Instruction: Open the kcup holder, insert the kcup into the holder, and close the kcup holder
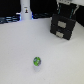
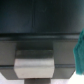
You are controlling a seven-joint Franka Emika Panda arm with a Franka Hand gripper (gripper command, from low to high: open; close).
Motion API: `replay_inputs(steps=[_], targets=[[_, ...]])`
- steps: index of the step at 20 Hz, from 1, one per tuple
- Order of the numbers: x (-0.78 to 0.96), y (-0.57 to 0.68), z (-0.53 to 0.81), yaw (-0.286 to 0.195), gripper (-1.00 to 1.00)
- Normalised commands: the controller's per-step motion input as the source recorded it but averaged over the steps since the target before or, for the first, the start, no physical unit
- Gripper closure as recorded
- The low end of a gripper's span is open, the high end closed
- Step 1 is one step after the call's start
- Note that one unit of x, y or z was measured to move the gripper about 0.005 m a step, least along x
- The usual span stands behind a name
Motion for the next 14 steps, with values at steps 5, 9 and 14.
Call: replay_inputs(steps=[5,9,14], targets=[[-0.10,0.19,-0.42,-0.063,-1.00],[-0.23,0.10,-0.38,-0.033,-1.00],[-0.35,0.03,-0.35,-0.021,-1.00]])
